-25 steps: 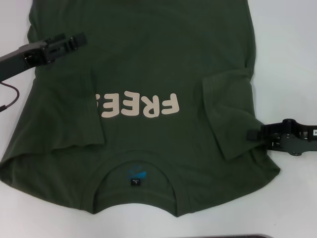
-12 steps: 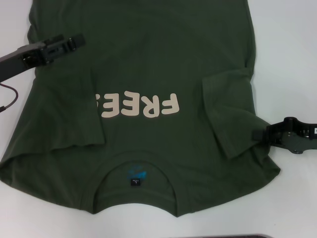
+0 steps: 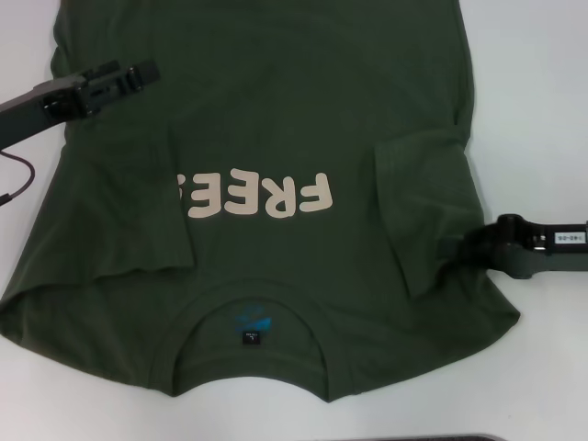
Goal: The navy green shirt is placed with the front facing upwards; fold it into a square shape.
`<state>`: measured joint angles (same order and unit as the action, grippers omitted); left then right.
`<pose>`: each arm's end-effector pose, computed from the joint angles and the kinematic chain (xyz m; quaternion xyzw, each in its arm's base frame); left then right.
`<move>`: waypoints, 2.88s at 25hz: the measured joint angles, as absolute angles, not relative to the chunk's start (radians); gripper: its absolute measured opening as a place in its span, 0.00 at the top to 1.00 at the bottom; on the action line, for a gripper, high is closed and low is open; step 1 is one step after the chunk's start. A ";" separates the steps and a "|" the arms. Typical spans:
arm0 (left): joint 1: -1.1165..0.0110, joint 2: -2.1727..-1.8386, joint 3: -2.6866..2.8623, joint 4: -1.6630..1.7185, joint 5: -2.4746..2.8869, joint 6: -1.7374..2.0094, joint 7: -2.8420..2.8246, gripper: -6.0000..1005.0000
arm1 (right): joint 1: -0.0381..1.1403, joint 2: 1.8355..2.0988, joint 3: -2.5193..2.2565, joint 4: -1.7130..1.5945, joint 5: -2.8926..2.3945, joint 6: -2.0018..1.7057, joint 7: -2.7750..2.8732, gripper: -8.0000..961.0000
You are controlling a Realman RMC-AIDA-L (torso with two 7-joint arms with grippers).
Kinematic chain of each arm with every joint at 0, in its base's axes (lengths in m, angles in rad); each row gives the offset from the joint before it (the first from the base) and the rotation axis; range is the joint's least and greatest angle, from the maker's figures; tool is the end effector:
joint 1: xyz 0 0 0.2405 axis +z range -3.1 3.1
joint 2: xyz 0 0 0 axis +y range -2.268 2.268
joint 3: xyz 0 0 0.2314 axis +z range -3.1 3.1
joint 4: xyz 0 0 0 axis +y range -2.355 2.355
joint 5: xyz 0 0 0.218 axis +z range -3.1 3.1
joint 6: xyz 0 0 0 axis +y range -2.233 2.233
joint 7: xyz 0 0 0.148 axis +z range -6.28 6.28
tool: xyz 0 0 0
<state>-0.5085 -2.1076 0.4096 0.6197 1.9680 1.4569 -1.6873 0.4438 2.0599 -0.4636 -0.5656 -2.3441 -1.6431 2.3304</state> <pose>-0.2767 0.3377 0.0321 -0.8068 -0.4287 -0.3503 0.2062 0.3120 0.2648 0.0009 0.6744 -0.7120 -0.1953 0.0103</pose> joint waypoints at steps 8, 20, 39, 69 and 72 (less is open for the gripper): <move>-0.509 -2.108 0.410 0.620 1.968 1.457 -1.687 0.10 | 0.486 2.070 -0.486 -0.529 -2.347 -1.631 2.321 0.97; -0.509 -2.108 0.410 0.620 1.968 1.456 -1.687 0.10 | 0.486 2.061 -0.482 -0.529 -2.337 -1.653 2.301 0.97; -0.509 -2.108 0.410 0.620 1.965 1.447 -1.687 0.10 | 0.501 2.070 -0.486 -0.500 -2.313 -1.668 2.209 0.97; -0.511 -2.112 0.411 0.620 1.960 1.445 -1.684 0.10 | 0.500 2.073 -0.484 -0.463 -2.253 -1.664 2.051 0.96; -0.511 -2.112 0.411 0.620 1.958 1.445 -1.684 0.10 | 0.500 2.074 -0.488 -0.463 -2.250 -1.666 2.042 0.95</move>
